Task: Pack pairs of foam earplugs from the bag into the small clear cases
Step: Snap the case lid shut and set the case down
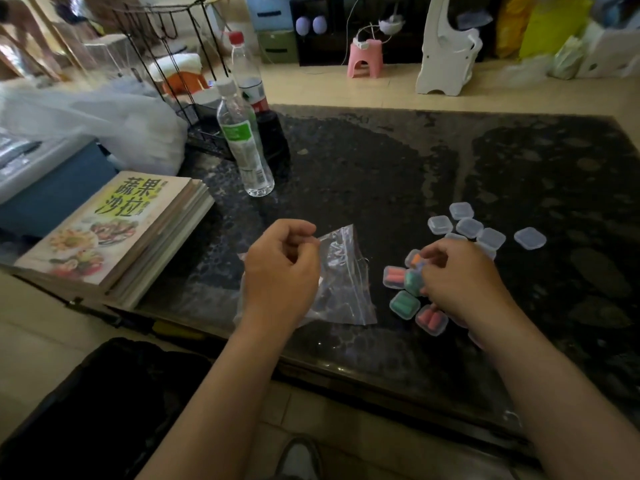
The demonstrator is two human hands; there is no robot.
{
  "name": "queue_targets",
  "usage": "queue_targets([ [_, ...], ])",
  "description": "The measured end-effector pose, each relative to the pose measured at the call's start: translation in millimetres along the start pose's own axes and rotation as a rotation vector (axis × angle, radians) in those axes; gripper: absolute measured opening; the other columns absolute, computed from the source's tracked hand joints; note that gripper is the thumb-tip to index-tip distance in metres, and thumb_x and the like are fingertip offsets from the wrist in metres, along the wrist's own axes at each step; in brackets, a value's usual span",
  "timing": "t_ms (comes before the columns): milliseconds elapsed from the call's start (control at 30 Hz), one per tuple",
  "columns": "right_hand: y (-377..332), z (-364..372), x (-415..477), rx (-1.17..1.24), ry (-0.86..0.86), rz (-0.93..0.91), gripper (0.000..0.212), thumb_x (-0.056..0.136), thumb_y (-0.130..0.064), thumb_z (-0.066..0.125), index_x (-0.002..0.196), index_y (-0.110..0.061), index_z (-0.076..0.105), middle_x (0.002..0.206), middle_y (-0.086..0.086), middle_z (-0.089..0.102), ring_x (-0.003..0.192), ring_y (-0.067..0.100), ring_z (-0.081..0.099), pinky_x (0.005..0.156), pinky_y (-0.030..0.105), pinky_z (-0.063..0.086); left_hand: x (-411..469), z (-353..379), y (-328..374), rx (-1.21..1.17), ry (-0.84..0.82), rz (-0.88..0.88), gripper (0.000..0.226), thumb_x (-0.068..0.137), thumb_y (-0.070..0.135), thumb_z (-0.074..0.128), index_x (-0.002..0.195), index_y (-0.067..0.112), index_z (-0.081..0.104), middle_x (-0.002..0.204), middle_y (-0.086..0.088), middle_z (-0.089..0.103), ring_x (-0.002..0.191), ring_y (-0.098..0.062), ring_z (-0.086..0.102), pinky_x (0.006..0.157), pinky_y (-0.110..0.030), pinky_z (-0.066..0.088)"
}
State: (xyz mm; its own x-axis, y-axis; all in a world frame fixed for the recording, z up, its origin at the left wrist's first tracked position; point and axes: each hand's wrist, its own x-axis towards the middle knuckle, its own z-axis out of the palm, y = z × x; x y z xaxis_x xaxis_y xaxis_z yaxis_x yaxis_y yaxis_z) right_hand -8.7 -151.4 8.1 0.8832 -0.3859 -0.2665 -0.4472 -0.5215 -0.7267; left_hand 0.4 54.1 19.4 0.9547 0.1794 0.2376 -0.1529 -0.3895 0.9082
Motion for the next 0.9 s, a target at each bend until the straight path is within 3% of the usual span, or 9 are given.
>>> queue_targets([
  [67, 2.1, -1.2, 0.6, 0.015, 0.01, -0.007, 0.011, 0.099, -0.025, 0.056, 0.104, -0.031, 0.064, 0.099, -0.003, 0.067, 0.084, 0.018, 0.07, 0.073, 0.047, 0.063, -0.2, 5.4, 2.0, 0.021, -0.027, 0.032, 0.026, 0.093, 0.01, 0.061, 0.089, 0.035, 0.065, 0.077, 0.003, 0.071, 0.068, -0.02, 0.07, 0.066, -0.045, 0.062],
  [167, 4.7, -7.0, 0.2, 0.055, 0.029, -0.019, 0.01, 0.096, -0.024, 0.061, 0.104, -0.029, 0.063, 0.098, -0.005, 0.066, 0.087, 0.018, 0.069, 0.078, 0.047, 0.062, -4.9, 19.7, 9.9, 0.035, -0.118, 0.09, 0.026, 0.095, 0.005, 0.062, 0.092, 0.03, 0.065, 0.081, 0.003, 0.071, 0.071, -0.014, 0.067, 0.06, -0.021, 0.057],
  [233, 6.0, -14.2, -0.4, 0.097, 0.045, -0.009, 0.017, 0.095, -0.02, 0.061, 0.11, -0.029, 0.064, 0.097, -0.005, 0.067, 0.088, 0.019, 0.069, 0.079, 0.047, 0.062, -7.6, 33.6, 12.9, 0.046, -0.142, 0.137, 0.029, 0.095, 0.002, 0.063, 0.095, 0.031, 0.065, 0.083, 0.007, 0.07, 0.072, -0.011, 0.066, 0.058, -0.015, 0.051],
  [400, 11.7, -29.7, 3.1, 0.156, 0.049, -0.039, 0.038, 0.094, -0.011, 0.056, 0.13, -0.02, 0.063, 0.121, -0.003, 0.064, 0.102, 0.017, 0.067, 0.088, 0.044, 0.06, -11.7, 72.7, 11.3, 0.098, -0.188, 0.217, 0.031, 0.09, -0.004, 0.066, 0.099, 0.025, 0.068, 0.088, 0.011, 0.07, 0.079, -0.002, 0.067, 0.067, -0.012, 0.051],
  [533, 18.6, -35.0, 6.8, 0.168, 0.032, -0.121, 0.03, 0.095, -0.012, 0.056, 0.122, -0.02, 0.066, 0.104, -0.01, 0.06, 0.09, 0.001, 0.059, 0.082, 0.025, 0.055, -16.6, 92.2, 16.5, 0.171, -0.167, 0.348, 0.023, 0.087, -0.003, 0.065, 0.103, 0.011, 0.073, 0.089, 0.016, 0.065, 0.085, -0.005, 0.066, 0.071, -0.013, 0.052],
  [667, 18.2, -30.6, 4.7, 0.206, -0.005, -0.197, 0.02, 0.094, -0.013, 0.057, 0.106, -0.024, 0.069, 0.098, -0.009, 0.068, 0.088, 0.008, 0.067, 0.079, 0.039, 0.061, -18.1, 89.3, 15.7, 0.174, -0.156, 0.362, 0.025, 0.087, -0.004, 0.064, 0.103, 0.012, 0.072, 0.089, 0.014, 0.067, 0.086, -0.004, 0.067, 0.069, -0.011, 0.051],
  [800, 9.4, -16.8, -0.4, 0.148, -0.092, -0.258, 0.017, 0.098, -0.016, 0.059, 0.106, -0.029, 0.067, 0.096, -0.013, 0.066, 0.088, -0.001, 0.062, 0.075, 0.02, 0.054, -15.5, 64.7, 14.2, 0.192, -0.119, 0.357, 0.023, 0.09, 0.001, 0.064, 0.105, 0.017, 0.071, 0.09, 0.01, 0.069, 0.087, -0.001, 0.068, 0.07, -0.012, 0.052],
  [900, -1.3, -0.9, -5.9, 0.136, -0.134, -0.294, 0.018, 0.097, -0.016, 0.06, 0.103, -0.031, 0.068, 0.094, -0.011, 0.069, 0.089, 0.003, 0.066, 0.08, 0.027, 0.058, -9.7, 32.2, 8.1, 0.218, -0.048, 0.274, 0.022, 0.092, -0.001, 0.066, 0.102, 0.017, 0.071, 0.088, 0.01, 0.07, 0.08, -0.001, 0.067, 0.066, -0.009, 0.05],
])
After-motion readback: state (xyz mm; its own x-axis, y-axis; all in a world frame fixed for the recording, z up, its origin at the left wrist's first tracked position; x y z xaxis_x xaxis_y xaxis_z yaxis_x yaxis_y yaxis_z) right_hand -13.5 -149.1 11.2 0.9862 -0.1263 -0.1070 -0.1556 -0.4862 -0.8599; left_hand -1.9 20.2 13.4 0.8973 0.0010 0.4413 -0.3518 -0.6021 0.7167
